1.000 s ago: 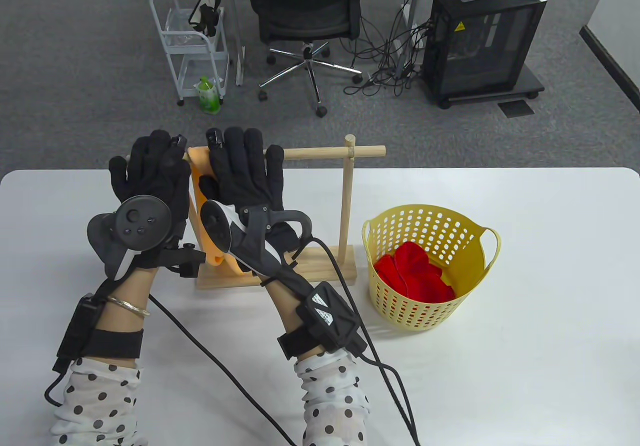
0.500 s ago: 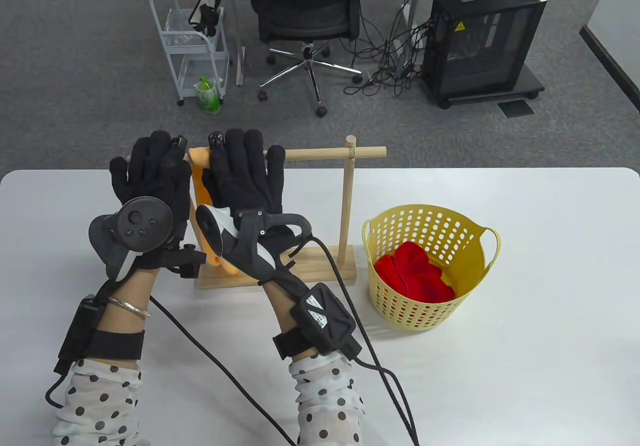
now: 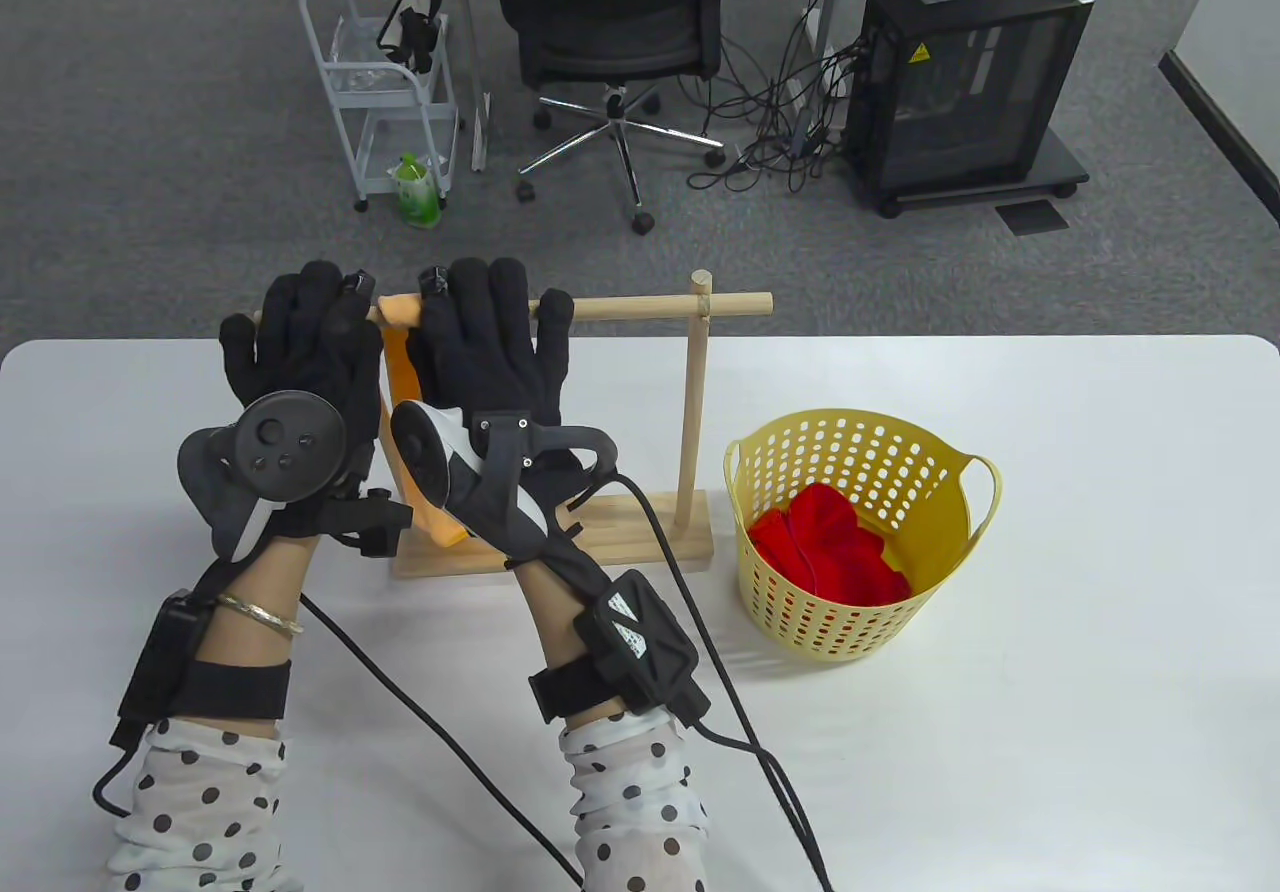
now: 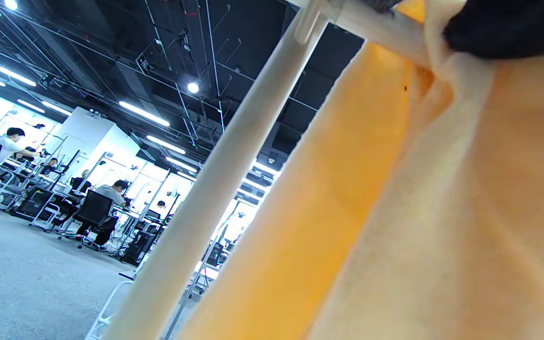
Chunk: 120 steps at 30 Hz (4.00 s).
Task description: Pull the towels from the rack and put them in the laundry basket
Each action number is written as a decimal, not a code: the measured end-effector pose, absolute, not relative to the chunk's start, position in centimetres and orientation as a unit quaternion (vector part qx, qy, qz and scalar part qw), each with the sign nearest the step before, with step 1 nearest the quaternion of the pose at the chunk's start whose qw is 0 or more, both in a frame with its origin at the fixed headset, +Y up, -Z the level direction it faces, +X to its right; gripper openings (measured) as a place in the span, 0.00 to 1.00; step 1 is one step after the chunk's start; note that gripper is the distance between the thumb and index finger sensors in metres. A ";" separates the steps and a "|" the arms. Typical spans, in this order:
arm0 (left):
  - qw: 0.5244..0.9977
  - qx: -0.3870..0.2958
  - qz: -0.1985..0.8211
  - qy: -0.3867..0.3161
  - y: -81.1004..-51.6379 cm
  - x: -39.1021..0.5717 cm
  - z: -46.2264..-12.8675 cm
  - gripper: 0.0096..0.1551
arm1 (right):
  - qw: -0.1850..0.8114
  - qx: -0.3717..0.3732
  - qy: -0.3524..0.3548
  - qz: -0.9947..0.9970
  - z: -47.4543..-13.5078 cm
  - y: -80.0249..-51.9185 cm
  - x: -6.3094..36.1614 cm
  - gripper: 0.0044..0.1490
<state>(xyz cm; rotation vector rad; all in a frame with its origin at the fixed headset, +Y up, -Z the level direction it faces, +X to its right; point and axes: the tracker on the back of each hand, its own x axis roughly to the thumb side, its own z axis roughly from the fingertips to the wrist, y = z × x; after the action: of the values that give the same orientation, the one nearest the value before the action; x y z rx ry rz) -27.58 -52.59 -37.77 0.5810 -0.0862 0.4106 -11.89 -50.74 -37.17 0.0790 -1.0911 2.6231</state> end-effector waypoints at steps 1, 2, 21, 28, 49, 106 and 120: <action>0.937 0.283 0.201 -0.042 -52.6 -27.6 -37.8 0.25 | 0.154 0.029 -0.375 0.914 -37.2 -50.6 -11.8 0.28; 0.937 0.282 0.201 -0.041 -52.6 -27.6 -37.8 0.25 | 0.160 0.032 -0.363 0.917 -37.1 -50.2 -11.6 0.28; 0.936 0.283 0.204 -0.043 -52.6 -27.6 -37.9 0.25 | 0.426 0.165 -0.183 0.870 -35.4 -45.5 -4.9 0.27; 0.936 0.282 0.204 -0.043 -52.6 -27.6 -37.9 0.25 | 0.478 0.159 -0.195 0.842 -35.6 -45.7 -4.1 0.26; 0.935 0.287 0.203 -0.044 -52.7 -27.6 -37.8 0.25 | 0.336 0.109 -0.419 0.836 -29.6 -40.4 4.2 0.26; 0.935 0.289 0.200 -0.047 -52.8 -27.6 -37.6 0.25 | 0.140 -0.013 -0.480 0.866 -27.9 -43.5 9.7 0.35; 0.935 0.290 0.199 -0.049 -52.9 -27.5 -37.5 0.25 | 0.153 -0.027 -0.283 0.947 -29.8 -56.6 11.3 0.37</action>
<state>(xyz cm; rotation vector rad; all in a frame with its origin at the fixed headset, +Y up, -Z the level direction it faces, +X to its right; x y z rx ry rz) -27.54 -52.86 -37.55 0.5935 -0.0996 0.4072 11.26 -56.59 -29.85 -0.0787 -0.8118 2.7154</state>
